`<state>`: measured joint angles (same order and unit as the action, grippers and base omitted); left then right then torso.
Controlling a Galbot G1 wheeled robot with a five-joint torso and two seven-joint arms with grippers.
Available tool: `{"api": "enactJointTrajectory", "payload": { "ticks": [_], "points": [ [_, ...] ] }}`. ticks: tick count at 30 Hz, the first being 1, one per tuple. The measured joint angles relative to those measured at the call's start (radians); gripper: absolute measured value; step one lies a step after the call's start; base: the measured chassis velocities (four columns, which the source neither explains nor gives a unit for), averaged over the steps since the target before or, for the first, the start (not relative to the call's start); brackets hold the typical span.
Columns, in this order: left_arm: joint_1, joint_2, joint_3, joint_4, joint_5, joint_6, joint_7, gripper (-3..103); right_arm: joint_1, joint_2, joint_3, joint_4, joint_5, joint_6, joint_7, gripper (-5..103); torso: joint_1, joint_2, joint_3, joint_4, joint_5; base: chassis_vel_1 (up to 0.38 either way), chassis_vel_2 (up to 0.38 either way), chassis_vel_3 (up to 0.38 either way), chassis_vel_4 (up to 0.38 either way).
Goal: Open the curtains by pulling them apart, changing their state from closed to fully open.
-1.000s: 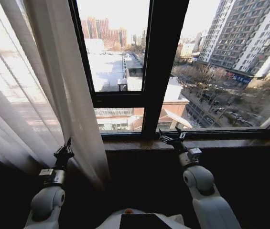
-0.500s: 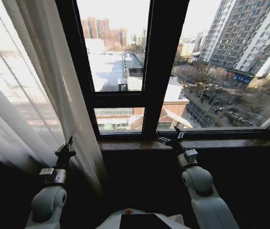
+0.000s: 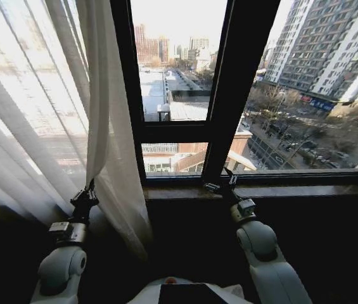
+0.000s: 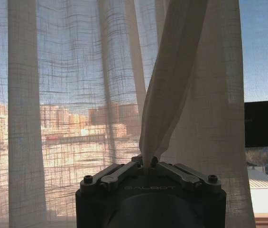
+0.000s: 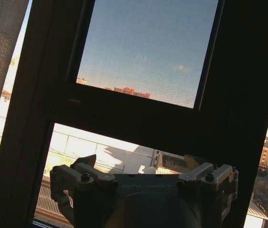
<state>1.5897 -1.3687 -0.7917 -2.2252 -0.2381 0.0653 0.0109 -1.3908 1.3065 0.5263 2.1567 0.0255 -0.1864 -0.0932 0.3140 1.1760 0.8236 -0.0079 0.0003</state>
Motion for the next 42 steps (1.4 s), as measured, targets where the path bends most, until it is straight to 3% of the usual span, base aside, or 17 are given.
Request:
{"api": "enactJointTrajectory", "payload": {
  "ticks": [21, 31, 42],
  "points": [
    [0.004, -0.017, 0.011, -0.003, 0.024, -0.009, -0.001, 0, -0.005, 0.005, 0.008, -0.027, 0.007, 0.019, 0.022, 100, 0.0, 0.0, 0.0, 0.0004, -0.0004, 0.337, 0.332, -0.344, -0.334],
    [0.008, -0.031, 0.031, -0.002, 0.038, -0.011, -0.001, 0, -0.007, 0.005, 0.011, -0.035, 0.006, 0.023, 0.021, 100, 0.0, 0.0, 0.0, -0.0002, 0.0011, 0.05, 0.059, -0.047, -0.055],
    [0.007, -0.036, 0.037, 0.004, 0.044, -0.02, -0.001, 0, -0.006, 0.007, 0.01, -0.041, 0.004, 0.027, 0.021, 100, 0.0, 0.0, 0.0, 0.0003, 0.0, 0.08, 0.073, -0.078, -0.077]
  ]
}}
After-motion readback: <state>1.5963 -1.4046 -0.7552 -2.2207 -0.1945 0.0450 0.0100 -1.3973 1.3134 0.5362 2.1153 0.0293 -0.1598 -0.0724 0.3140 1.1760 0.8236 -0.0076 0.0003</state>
